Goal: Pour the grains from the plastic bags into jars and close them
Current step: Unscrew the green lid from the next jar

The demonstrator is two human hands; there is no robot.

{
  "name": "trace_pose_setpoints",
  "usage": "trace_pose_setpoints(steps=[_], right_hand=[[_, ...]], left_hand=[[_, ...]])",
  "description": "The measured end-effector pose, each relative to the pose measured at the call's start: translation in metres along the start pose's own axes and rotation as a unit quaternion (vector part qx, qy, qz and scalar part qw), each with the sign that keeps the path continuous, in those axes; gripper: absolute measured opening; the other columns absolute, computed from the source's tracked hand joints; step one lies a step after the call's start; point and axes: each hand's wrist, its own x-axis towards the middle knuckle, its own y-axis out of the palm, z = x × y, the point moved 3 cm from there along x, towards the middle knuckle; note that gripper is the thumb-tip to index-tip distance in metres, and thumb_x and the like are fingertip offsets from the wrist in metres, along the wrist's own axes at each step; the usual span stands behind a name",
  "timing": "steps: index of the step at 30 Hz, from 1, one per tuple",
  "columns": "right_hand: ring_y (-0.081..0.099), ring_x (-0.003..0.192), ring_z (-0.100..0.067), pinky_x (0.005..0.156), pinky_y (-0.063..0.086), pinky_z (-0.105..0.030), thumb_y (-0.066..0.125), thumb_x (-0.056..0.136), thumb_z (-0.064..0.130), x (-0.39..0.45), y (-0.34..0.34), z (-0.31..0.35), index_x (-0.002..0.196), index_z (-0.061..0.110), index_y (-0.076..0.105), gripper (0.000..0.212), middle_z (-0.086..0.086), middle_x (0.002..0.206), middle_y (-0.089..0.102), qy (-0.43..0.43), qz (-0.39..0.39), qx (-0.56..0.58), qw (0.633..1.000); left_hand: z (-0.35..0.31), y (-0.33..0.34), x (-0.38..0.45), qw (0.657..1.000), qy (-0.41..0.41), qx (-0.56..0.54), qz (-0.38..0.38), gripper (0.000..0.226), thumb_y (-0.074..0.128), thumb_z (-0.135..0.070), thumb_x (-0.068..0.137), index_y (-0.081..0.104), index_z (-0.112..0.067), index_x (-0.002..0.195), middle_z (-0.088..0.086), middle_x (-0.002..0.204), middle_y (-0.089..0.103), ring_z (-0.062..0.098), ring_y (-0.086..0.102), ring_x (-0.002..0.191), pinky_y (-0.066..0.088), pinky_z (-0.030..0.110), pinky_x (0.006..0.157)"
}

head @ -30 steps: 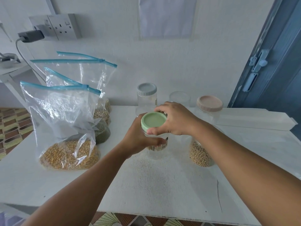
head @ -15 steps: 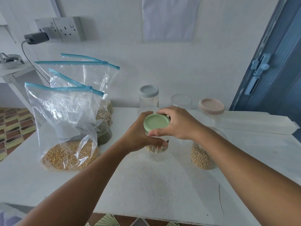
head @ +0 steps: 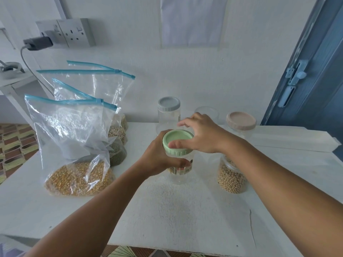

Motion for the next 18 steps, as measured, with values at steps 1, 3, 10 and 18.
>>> trace_pose_setpoints(steps=[1,3,10,18], right_hand=[[0.039,0.127,-0.012,0.104,0.042,-0.039,0.060,0.066,0.092,-0.002,0.002,0.002,0.140,0.033,0.054,0.095,0.010,0.128,0.047,0.002,-0.021,-0.028,0.999],[0.045,0.117,-0.012,0.099,0.046,-0.038,0.060,0.064,0.094,-0.003,0.007,0.003,0.133,0.031,0.059,0.093,0.012,0.118,0.050,0.001,-0.044,-0.038,0.998],[0.028,0.147,-0.013,0.119,0.032,-0.043,0.076,0.079,0.068,-0.007,0.001,-0.007,0.158,0.034,0.040,0.093,0.009,0.153,0.040,-0.010,0.041,0.062,0.997],[0.037,0.137,-0.012,0.111,0.039,-0.038,0.077,0.074,0.071,-0.012,0.008,-0.002,0.154,0.034,0.044,0.094,0.010,0.141,0.045,-0.014,0.000,0.023,1.000]], left_hand=[[0.000,0.000,0.000,1.000,-0.001,0.000,0.000,0.097,0.100,-0.038,0.053,0.050,-0.034,0.136,-0.013,0.119,0.066,0.006,0.067,0.109,0.060,0.042,0.095],[0.001,0.000,0.000,1.000,0.002,0.001,-0.001,0.096,0.100,-0.038,0.053,0.050,-0.034,0.135,-0.012,0.120,0.066,0.006,0.066,0.110,0.059,0.044,0.096],[0.002,0.002,0.001,1.000,0.008,-0.007,-0.006,0.096,0.100,-0.033,0.055,0.051,-0.030,0.137,-0.010,0.125,0.066,0.011,0.066,0.116,0.057,0.044,0.100],[0.001,0.004,-0.001,1.000,0.014,-0.011,-0.008,0.090,0.101,-0.019,0.058,0.051,-0.034,0.131,-0.012,0.119,0.066,0.009,0.066,0.112,0.058,0.040,0.097]])
